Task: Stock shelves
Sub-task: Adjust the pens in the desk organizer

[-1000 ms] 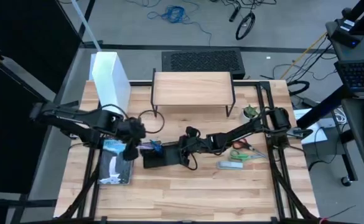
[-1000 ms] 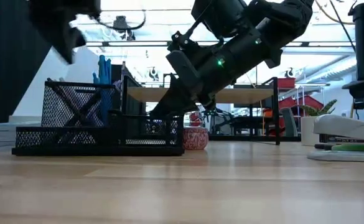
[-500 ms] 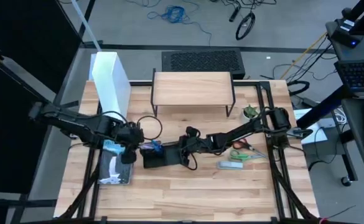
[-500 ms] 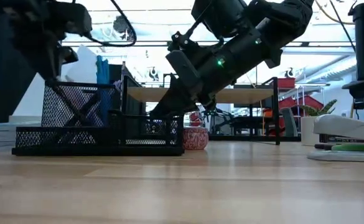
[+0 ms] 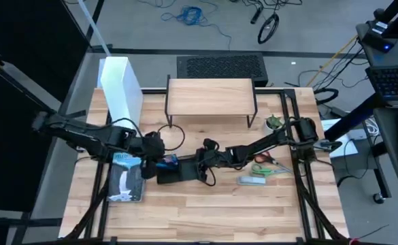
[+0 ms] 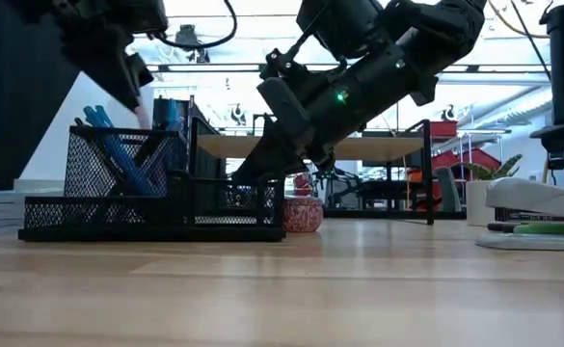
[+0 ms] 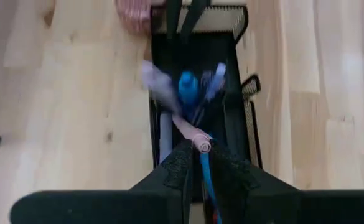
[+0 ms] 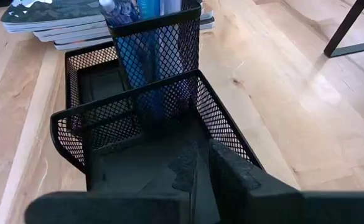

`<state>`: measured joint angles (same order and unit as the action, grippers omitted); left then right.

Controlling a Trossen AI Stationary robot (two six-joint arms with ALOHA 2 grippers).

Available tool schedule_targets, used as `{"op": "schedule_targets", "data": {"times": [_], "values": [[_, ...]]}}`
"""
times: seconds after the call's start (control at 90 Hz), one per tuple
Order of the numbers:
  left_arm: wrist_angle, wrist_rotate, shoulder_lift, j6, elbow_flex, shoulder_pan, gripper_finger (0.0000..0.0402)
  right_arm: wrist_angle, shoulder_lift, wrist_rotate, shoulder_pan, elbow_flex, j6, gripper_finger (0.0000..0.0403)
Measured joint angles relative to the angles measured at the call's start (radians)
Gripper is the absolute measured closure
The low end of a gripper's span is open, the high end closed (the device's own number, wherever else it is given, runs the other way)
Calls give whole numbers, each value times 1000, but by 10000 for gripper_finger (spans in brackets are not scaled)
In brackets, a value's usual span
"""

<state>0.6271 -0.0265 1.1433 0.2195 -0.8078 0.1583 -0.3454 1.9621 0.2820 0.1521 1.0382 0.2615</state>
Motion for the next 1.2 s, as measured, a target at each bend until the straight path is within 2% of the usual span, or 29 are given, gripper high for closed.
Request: {"op": "schedule_targets", "data": {"times": [0.233, 0.344, 0.867, 1.2], "values": [[-138, -1, 60, -26, 2, -18, 364, 0, 0, 0, 0, 0, 0, 381], [-142, -1, 62, -24, 2, -22, 364, 0, 0, 0, 0, 0, 0, 381], [159, -21, 60, -18, -158, -20, 364, 0, 0, 0, 0, 0, 0, 381], [256, -61, 49, 4, -162, -5, 364, 27, -20, 0, 1, -1, -15, 381]]}}
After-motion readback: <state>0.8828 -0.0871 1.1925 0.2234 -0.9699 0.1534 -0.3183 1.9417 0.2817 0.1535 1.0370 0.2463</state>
